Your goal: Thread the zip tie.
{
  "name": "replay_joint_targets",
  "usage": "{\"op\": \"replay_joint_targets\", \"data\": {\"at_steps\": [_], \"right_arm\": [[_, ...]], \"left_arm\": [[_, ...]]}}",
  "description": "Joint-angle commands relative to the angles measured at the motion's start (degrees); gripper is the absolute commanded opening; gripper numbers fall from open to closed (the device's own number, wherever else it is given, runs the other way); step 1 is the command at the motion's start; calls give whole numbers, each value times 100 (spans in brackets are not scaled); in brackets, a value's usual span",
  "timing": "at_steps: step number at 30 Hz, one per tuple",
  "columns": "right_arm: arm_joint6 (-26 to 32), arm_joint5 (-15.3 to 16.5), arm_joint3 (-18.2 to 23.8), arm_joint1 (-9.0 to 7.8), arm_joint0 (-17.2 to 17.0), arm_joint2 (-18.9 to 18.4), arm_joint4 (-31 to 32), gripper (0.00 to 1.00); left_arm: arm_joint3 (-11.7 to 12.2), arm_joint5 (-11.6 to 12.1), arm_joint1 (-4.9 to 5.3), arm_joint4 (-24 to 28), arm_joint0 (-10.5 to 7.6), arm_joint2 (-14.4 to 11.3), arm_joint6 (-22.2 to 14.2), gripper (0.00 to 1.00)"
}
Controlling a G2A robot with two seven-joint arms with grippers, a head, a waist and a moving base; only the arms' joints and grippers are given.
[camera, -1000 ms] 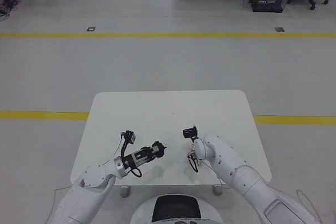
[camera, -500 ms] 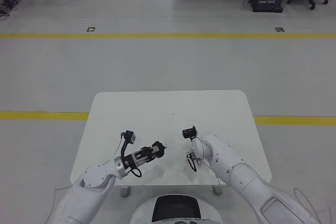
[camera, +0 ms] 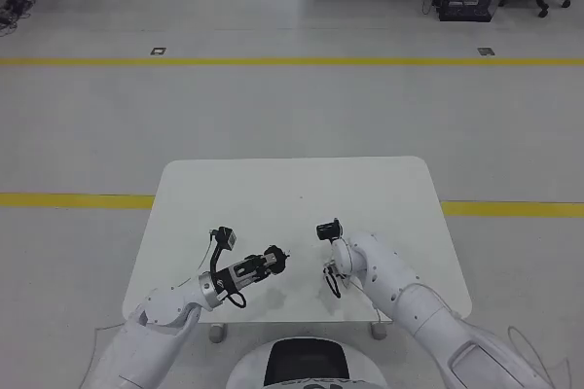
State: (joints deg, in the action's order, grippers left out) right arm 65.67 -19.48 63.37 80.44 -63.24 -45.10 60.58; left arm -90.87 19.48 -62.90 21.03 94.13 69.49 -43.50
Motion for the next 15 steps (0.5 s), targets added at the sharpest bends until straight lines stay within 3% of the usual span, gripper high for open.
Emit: {"op": "replay_joint_targets", "data": {"at_steps": [1,8,15], "right_arm": [[19,0,122,-10,-44,-45,87,0],[193,0,828,-122,-382,-295,411,0],[315,142,1787,-299,-889,-685,675,0]], "left_arm": [[0,0,0,0,0,0,0,0],[0,0,0,0,0,0,0,0],[0,0,0,0,0,0,0,0]]}}
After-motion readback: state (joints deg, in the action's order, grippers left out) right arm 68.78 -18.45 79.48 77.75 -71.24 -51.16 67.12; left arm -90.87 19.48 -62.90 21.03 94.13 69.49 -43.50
